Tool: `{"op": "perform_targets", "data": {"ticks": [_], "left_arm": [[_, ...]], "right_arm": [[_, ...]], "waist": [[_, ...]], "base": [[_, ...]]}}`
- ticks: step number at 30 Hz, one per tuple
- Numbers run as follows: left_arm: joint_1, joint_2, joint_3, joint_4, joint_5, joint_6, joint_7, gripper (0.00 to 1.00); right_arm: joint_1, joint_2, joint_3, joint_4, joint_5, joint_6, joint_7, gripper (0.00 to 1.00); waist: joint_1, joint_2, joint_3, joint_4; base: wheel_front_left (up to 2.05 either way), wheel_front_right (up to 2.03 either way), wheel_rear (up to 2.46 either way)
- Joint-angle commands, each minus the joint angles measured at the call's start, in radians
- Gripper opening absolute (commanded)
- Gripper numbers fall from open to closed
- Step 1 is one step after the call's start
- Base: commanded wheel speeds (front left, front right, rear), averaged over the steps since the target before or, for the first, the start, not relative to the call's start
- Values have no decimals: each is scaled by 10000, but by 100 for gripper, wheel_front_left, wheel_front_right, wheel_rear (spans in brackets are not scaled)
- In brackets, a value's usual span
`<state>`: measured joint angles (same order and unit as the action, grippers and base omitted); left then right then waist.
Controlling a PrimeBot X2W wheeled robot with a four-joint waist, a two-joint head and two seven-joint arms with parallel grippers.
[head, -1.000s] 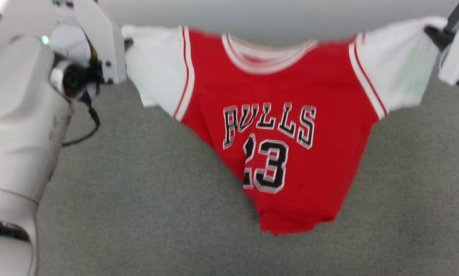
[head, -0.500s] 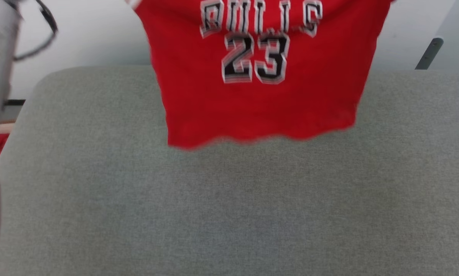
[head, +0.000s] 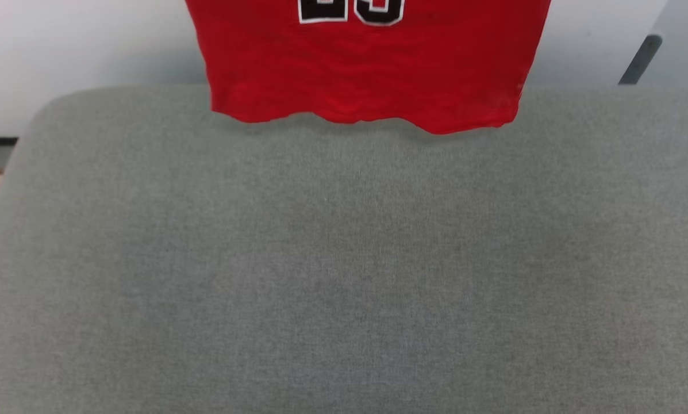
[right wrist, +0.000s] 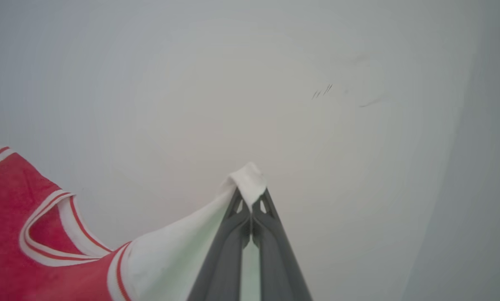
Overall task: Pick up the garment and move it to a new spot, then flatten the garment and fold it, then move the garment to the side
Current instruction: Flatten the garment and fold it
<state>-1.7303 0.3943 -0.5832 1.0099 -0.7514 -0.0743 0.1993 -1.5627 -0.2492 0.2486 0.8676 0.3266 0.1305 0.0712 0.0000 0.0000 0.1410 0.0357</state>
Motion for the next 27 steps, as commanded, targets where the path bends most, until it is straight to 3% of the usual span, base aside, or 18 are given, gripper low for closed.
{"op": "perform_targets", "data": {"ticks": [1, 14, 27], "left_arm": [[-387, -93, 162, 64, -95, 72, -288, 0], [-2902, -444, 622, 231, -110, -105, -2350, 0], [-5248, -885, 1301, 427, -736, -416, -3601, 0]], "right_arm": [[-399, -79, 120, 223, -240, 4, -481, 0], [-2995, -414, -117, 1267, -2144, 2, -3208, 0], [-4223, -554, -2064, -1612, -4892, 2, -3352, 0]], "waist": [[0, 0, 700, -83], [0, 0, 3733, -313], [0, 0, 7302, 202]], "base": [[0, 0, 0], [0, 0, 0], [0, 0, 0]]}}
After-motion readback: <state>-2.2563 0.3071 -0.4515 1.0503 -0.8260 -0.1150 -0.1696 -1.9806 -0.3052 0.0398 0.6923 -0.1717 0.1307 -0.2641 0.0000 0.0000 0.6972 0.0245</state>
